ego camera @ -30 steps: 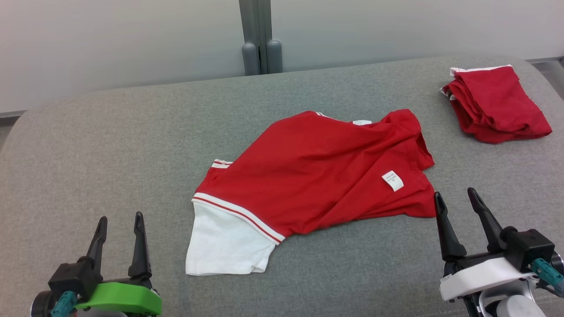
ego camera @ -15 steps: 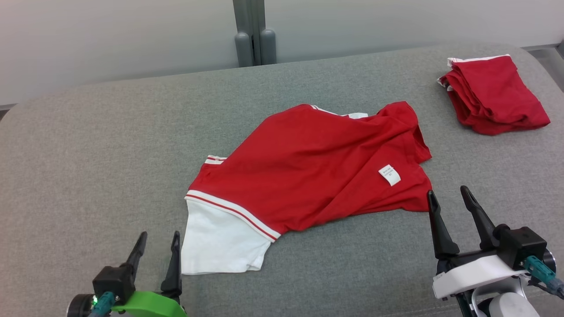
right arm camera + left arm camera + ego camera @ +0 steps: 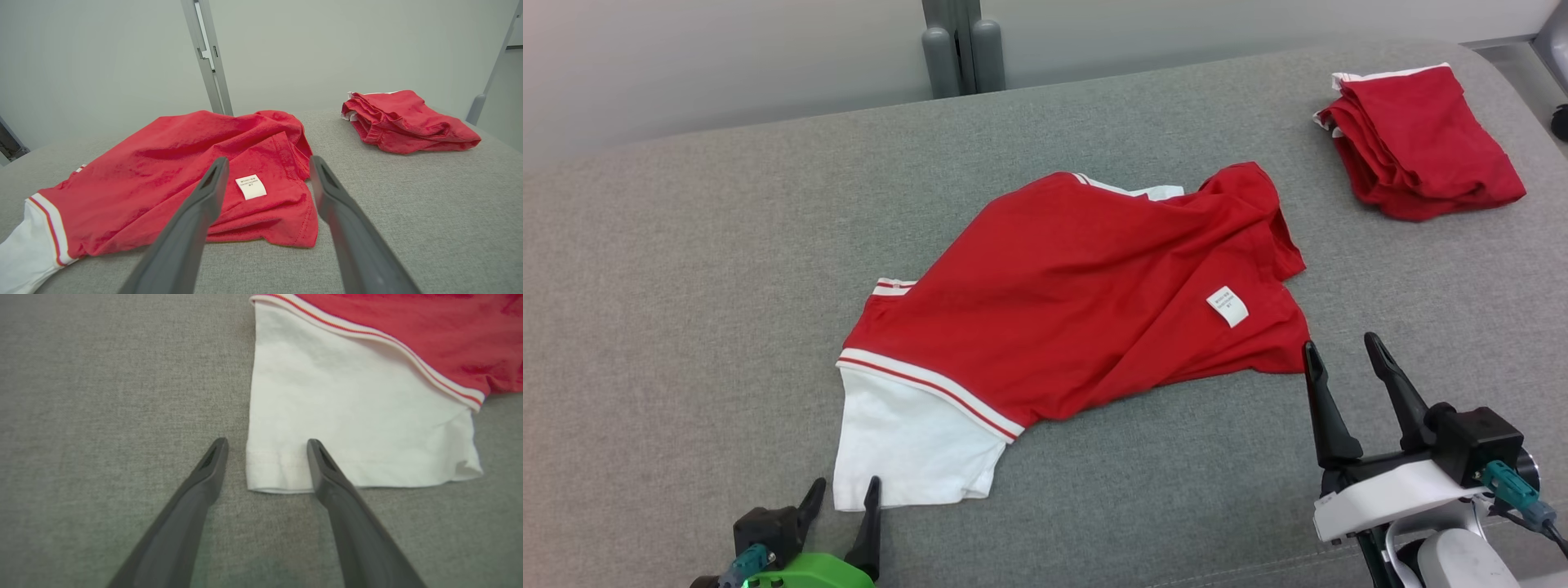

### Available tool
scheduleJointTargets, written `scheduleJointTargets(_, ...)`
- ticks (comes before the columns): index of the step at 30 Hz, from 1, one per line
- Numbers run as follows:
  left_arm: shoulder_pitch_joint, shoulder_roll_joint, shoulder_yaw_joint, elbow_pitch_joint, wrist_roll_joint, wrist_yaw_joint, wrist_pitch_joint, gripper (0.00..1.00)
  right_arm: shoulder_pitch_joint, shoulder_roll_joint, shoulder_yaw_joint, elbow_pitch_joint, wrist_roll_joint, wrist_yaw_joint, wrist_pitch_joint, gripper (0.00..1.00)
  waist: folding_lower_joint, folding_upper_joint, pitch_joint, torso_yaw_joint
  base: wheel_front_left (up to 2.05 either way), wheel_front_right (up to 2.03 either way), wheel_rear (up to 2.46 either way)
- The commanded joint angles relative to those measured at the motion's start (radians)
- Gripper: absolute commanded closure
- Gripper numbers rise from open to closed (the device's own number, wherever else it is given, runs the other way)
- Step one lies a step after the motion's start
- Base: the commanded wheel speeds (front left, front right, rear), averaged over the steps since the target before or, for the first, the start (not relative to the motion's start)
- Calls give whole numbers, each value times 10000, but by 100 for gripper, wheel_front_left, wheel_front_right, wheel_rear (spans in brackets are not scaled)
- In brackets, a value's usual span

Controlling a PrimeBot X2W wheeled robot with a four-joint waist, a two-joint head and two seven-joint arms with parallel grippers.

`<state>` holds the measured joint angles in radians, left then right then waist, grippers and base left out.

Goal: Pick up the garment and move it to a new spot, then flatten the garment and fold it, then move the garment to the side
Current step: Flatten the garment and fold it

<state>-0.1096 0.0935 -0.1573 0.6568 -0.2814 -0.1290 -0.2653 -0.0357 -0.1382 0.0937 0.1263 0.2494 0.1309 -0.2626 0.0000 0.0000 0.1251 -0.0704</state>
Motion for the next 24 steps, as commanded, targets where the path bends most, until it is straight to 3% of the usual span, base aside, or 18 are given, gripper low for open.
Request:
scheduleJointTargets(1, -171, 3, -4, 241, -67, -35, 24, 0, -109, 11, -11, 41, -57, -3, -29, 0, 0, 0, 25, -20, 0, 0, 0)
scheduleJointTargets(2, -187, -27, -74, 414, -131, -35, 28, 0, -111, 12, -25, 56, -58, -3, -29, 0, 0, 0, 22, -18, 0, 0, 0)
scheduleJointTargets(4, -296, -61, -204, 651, -265, -35, 35, 57, -100, 11, -47, 80, -60, -3, -29, 0, 0, 0, 5, 6, 0, 0, 0)
scheduleJointTargets(5, -341, -71, -261, 718, -352, -35, 35, 100, -93, 14, -59, 95, -60, -3, -29, 0, 0, 0, -6, 30, 0, 0, 0)
scheduleJointTargets(12, -285, 62, 193, 256, -669, -20, 16, 100, 43, 40, -194, 115, -64, -3, -30, 0, 0, 0, -106, 337, 0, 0, 0)
scheduleJointTargets(22, 656, 147, 1249, -991, -326, -12, 15, 100, 277, -29, -403, 242, 10, -3, -30, 0, 0, 0, -325, 660, 0, 0, 0)
scheduleJointTargets(23, 719, 123, 1238, -1050, -297, -10, 13, 69, 294, -23, -414, 266, 11, -3, -30, 0, 0, 0, -353, 682, 0, 0, 0)
scheduleJointTargets(24, 743, 113, 1244, -1117, -263, -10, 15, 29, 299, -20, -411, 287, 14, -3, -30, 0, 0, 0, -370, 694, 0, 0, 0)
